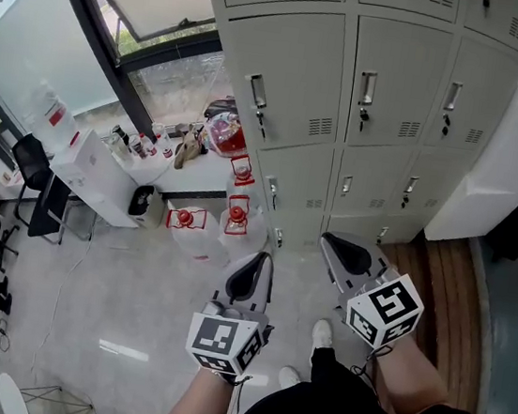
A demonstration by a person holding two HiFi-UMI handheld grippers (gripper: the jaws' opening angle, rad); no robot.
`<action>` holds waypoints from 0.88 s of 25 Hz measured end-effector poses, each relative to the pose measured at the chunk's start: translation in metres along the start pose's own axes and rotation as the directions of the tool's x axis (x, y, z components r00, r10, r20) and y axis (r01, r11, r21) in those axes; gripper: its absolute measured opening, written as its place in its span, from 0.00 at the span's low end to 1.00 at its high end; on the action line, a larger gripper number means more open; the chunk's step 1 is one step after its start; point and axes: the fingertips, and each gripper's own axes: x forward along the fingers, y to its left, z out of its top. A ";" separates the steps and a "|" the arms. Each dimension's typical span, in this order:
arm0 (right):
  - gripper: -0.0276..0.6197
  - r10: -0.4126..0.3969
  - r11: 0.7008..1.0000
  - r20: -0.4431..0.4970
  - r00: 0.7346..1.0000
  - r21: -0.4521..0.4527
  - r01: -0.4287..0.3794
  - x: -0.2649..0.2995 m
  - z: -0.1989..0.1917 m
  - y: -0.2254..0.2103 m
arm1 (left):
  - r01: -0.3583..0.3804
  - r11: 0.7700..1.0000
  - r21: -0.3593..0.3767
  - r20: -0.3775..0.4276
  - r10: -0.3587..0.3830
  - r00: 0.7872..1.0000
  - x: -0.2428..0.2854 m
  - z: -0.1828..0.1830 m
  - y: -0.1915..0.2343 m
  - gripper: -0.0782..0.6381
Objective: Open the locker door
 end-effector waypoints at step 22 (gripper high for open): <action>0.13 0.090 0.995 -0.002 0.996 0.041 -0.090 0.086 0.003 -0.106 | -0.113 0.993 -0.022 -0.025 0.113 0.993 0.118 0.000 0.045 0.14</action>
